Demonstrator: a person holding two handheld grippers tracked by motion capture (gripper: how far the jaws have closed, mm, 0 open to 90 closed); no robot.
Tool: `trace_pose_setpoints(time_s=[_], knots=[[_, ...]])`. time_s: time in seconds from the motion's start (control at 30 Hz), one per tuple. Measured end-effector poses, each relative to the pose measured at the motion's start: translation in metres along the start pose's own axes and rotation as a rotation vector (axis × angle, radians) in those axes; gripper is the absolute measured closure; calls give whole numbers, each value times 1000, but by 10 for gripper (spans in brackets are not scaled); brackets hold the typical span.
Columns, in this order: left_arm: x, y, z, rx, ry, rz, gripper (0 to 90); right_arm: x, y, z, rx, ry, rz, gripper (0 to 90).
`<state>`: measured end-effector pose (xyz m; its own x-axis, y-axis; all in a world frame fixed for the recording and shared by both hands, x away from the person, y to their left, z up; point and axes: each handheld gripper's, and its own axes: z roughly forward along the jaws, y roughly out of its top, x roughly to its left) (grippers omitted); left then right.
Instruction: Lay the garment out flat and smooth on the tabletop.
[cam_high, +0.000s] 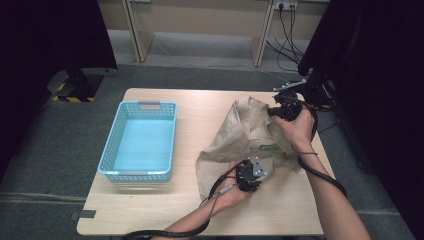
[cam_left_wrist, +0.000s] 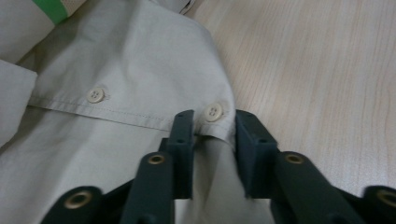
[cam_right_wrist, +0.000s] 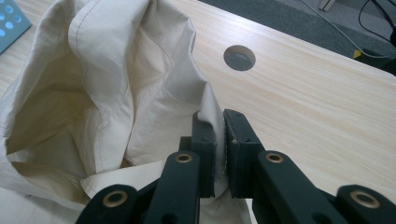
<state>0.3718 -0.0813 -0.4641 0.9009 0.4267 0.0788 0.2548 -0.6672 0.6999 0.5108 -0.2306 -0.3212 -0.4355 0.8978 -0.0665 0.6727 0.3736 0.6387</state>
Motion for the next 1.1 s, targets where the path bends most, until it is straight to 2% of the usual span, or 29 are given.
trace_pose_setpoints(time_s=[0.1,0.17,0.23,0.33,0.4,0.5,0.57,0.63,0.7,0.8,0.87,0.97,1.1], knots=[[0,0,0,-7,5,-2,764,0,0,0,1,3,1,835],[0,-1,0,-17,10,2,758,0,0,-1,0,2,2,835],[-1,-1,0,-28,23,-8,675,0,0,-1,-1,4,2,832],[-2,-2,2,-33,36,-11,480,-1,0,-1,-2,3,3,829],[-3,-2,4,-37,48,-15,400,-1,-1,-1,-2,3,5,828],[-3,-4,7,-36,43,-10,386,-1,-2,-1,-1,3,6,827],[-2,-3,7,-34,27,-14,432,-2,-2,0,0,4,6,826],[0,-2,7,-33,10,-9,527,-2,-2,0,-1,5,9,825],[2,-2,6,-29,-24,-39,638,-2,-3,0,1,6,11,825],[6,-1,6,-20,-35,-58,757,-3,-3,1,3,7,12,825],[7,-1,6,-22,-34,-65,798,-3,-3,1,5,8,13,826],[6,-1,3,-23,-23,-51,842,-3,-3,1,4,9,12,827],[0,2,-11,-49,-26,-30,857,-4,0,-4,-2,9,10,833]])
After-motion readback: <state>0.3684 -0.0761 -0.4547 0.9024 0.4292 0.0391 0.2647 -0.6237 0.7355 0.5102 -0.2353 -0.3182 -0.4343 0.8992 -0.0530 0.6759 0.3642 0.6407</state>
